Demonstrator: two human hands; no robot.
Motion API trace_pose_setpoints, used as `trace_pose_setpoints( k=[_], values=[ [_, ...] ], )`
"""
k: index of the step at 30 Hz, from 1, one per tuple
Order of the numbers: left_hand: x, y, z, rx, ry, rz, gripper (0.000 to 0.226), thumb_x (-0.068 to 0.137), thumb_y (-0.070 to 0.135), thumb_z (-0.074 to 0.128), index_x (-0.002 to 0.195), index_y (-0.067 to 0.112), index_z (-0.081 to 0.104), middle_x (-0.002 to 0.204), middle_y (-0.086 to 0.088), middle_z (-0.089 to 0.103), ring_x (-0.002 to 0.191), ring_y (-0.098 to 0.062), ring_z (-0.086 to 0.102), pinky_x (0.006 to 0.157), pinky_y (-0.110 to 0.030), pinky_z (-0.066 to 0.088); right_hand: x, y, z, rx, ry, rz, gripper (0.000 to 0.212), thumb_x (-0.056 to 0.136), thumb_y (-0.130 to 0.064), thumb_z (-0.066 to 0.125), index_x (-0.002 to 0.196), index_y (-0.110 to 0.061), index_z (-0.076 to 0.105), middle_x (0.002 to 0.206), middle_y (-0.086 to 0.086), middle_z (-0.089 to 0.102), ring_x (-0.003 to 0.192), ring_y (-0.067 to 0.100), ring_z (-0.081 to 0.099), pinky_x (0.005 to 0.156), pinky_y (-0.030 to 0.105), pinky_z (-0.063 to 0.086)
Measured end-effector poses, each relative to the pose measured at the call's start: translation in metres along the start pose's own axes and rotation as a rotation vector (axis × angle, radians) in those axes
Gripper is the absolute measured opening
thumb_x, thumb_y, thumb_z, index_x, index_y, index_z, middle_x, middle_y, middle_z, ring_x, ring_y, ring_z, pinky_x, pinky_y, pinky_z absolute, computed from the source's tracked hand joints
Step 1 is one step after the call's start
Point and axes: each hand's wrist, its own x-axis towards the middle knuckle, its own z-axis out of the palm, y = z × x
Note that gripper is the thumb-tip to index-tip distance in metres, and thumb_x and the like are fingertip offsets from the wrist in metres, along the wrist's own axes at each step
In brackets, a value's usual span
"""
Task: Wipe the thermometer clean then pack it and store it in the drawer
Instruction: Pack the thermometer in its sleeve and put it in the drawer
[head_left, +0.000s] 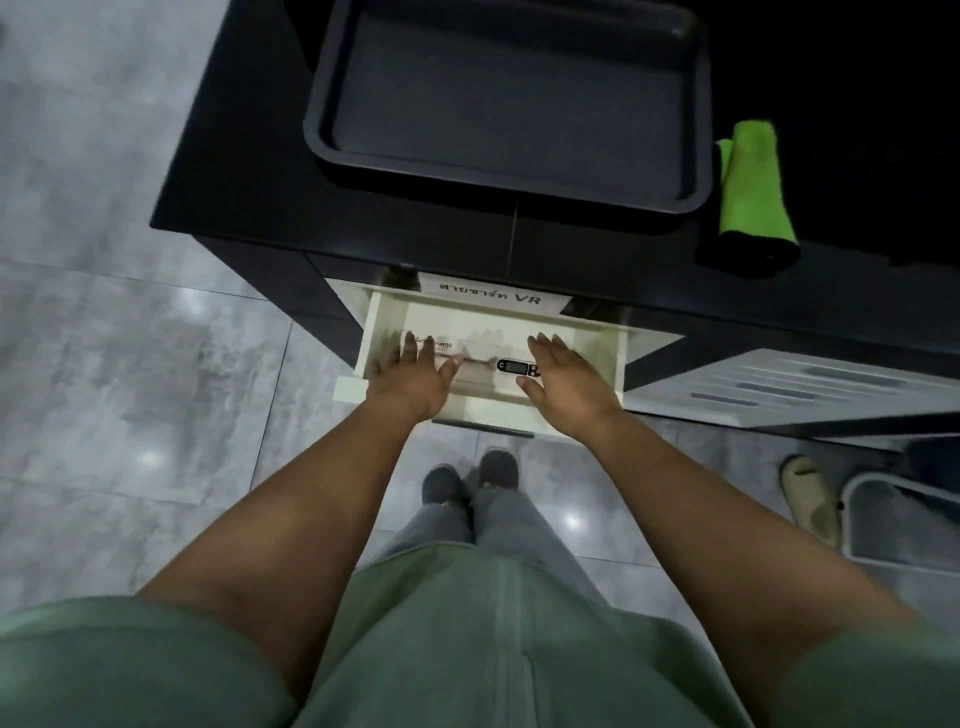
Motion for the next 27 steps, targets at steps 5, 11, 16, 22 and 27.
trace_pose_setpoints(
  k=[5, 11, 16, 22, 27],
  values=[
    [-0.036, -0.004, 0.005, -0.294, 0.113, -0.139, 0.072, 0.100, 0.057, 0.012, 0.156, 0.015, -0.001, 0.163, -0.010, -0.011, 0.151, -0.026, -0.007, 0.120, -0.047, -0.005, -0.043, -0.013, -0.018, 0.034, 0.149, -0.063, 0.057, 0.103, -0.038, 0.034, 0.152, -0.012, 0.023, 0.160, 0.008, 0.025, 0.149, 0.022, 0.017, 0.121, 0.035, 0.016],
    [-0.047, 0.000, 0.009, -0.872, 0.199, -0.444, 0.076, 0.101, 0.052, 0.027, 0.155, 0.006, -0.001, 0.163, -0.015, -0.006, 0.150, -0.031, 0.002, 0.121, -0.046, 0.005, -0.067, -0.013, -0.042, -0.014, 0.618, -0.135, 0.042, 0.098, -0.025, 0.044, 0.136, -0.008, 0.051, 0.137, 0.011, 0.056, 0.132, 0.027, 0.047, 0.113, 0.040, 0.032],
    [-0.040, 0.003, 0.010, -1.316, 0.188, -0.707, 0.078, 0.100, 0.049, 0.035, 0.155, 0.006, 0.001, 0.162, -0.014, 0.008, 0.148, -0.034, 0.014, 0.120, -0.044, 0.012, -0.060, 0.002, -0.065, 0.011, 0.722, 0.031, 0.051, 0.101, -0.027, 0.039, 0.149, -0.012, 0.034, 0.157, 0.005, 0.031, 0.147, 0.020, 0.023, 0.122, 0.038, 0.014],
    [-0.035, 0.006, 0.014, -1.662, 0.091, -0.517, 0.060, 0.100, 0.043, 0.023, 0.150, 0.013, 0.032, 0.156, -0.010, 0.033, 0.143, -0.031, 0.031, 0.117, -0.047, 0.028, -0.034, 0.031, -0.070, -0.097, 0.544, 0.161, 0.063, 0.103, -0.043, 0.023, 0.155, -0.013, 0.007, 0.164, 0.006, 0.002, 0.151, 0.020, -0.002, 0.123, 0.038, 0.001],
    [-0.023, 0.006, 0.002, -1.929, 0.035, -0.630, 0.062, 0.082, 0.068, 0.039, 0.127, 0.030, 0.059, 0.127, 0.008, 0.063, 0.119, -0.024, 0.057, 0.107, -0.038, 0.041, -0.025, 0.037, -0.062, -0.160, 0.487, 0.179, 0.068, 0.101, -0.050, 0.020, 0.155, -0.013, 0.001, 0.164, 0.007, -0.003, 0.151, 0.022, -0.007, 0.122, 0.039, -0.002]
  ],
)
